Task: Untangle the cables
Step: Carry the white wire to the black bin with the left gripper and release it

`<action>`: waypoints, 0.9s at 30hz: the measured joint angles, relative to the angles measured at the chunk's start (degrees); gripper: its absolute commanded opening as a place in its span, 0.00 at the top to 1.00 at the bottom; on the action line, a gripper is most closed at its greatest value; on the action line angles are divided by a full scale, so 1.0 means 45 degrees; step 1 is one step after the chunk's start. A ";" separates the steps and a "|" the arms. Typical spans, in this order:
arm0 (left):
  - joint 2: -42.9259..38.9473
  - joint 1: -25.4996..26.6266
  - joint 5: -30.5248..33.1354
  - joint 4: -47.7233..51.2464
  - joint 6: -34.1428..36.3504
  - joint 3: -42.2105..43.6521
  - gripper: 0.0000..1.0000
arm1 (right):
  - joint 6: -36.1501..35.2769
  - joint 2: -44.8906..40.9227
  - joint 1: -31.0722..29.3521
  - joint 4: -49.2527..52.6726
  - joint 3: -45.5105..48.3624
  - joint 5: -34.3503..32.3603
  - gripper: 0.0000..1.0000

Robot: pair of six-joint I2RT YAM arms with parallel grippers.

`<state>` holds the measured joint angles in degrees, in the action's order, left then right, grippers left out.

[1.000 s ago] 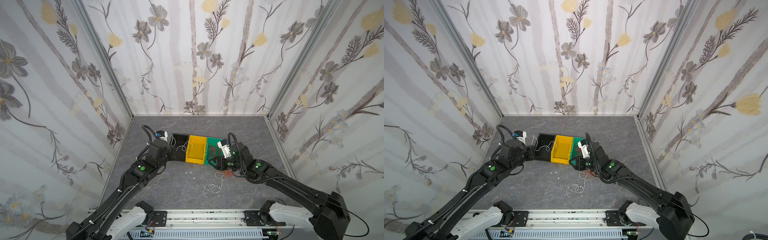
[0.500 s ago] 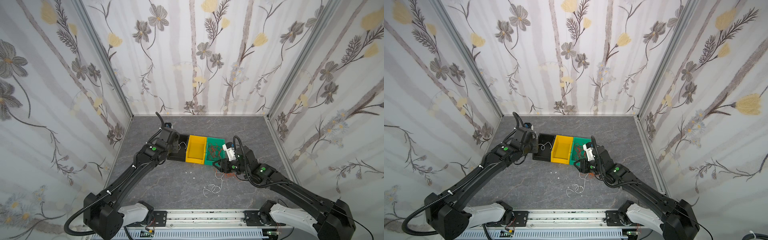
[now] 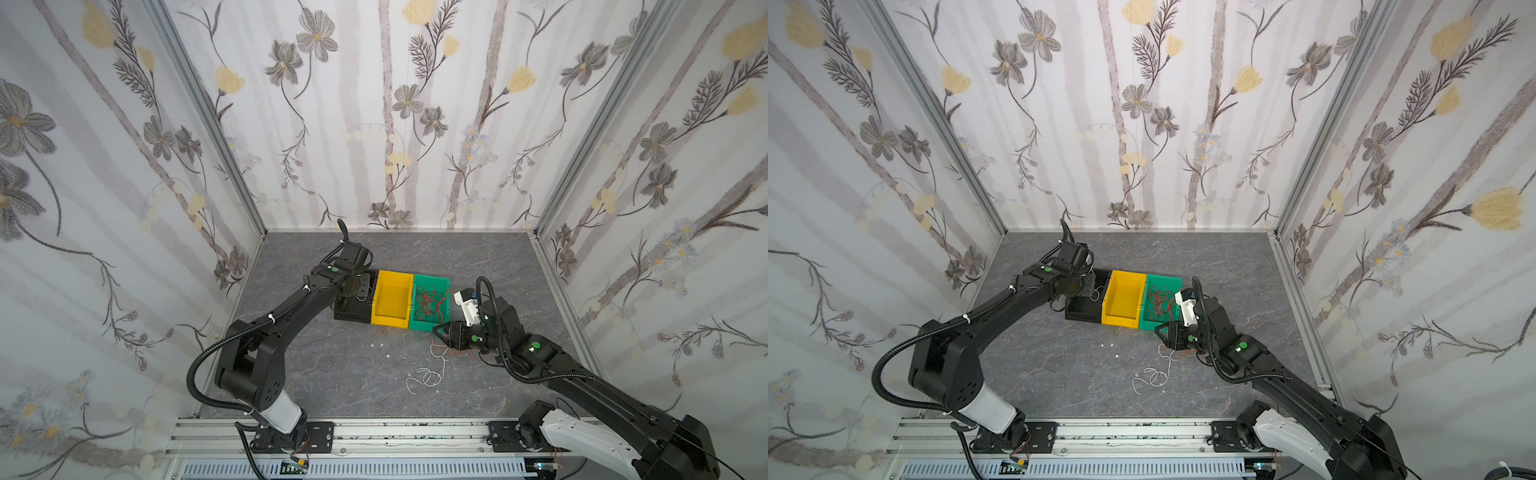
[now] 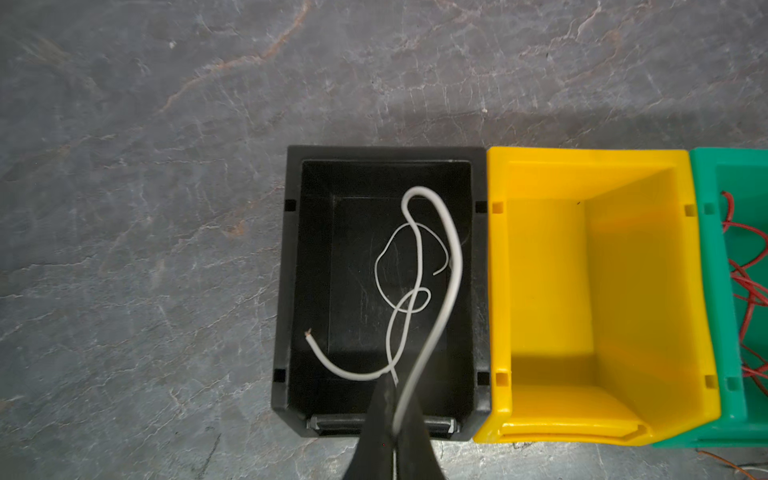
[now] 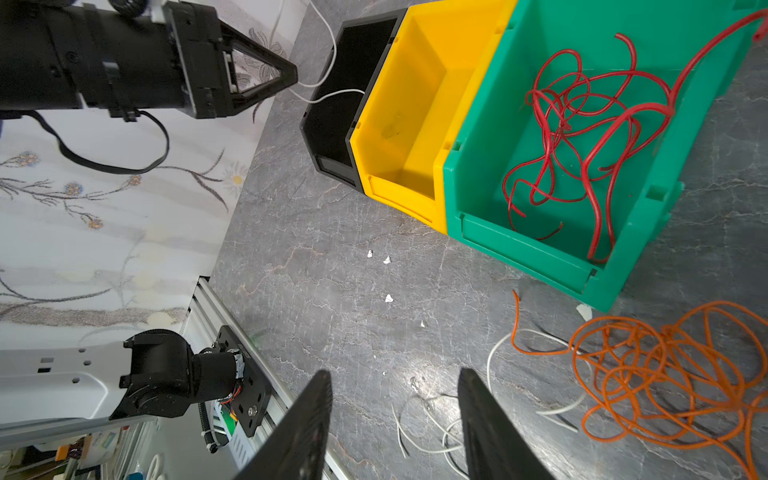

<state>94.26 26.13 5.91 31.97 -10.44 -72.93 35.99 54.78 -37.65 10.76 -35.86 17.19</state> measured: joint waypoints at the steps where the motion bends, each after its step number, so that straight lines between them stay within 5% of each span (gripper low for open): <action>1: 0.0248 -0.0019 -0.0155 -0.0039 0.0019 -0.0029 1.00 | 0.0000 -0.0049 0.0029 0.0010 0.0019 0.0000 0.49; 11: 0.2123 -0.0291 -0.1001 -0.0257 -0.0141 -0.0350 0.96 | 0.0000 -0.0185 0.0170 0.0219 0.0097 0.0000 0.49; 27: 0.1763 -0.0364 -0.0787 0.0476 -0.0452 -0.0753 0.47 | 0.0092 -0.0277 0.0189 0.0228 0.0112 0.0000 0.48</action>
<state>102.19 24.49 2.37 34.11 -12.47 -76.31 36.40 53.54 -36.80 11.79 -35.35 17.19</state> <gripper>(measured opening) 0.500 0.517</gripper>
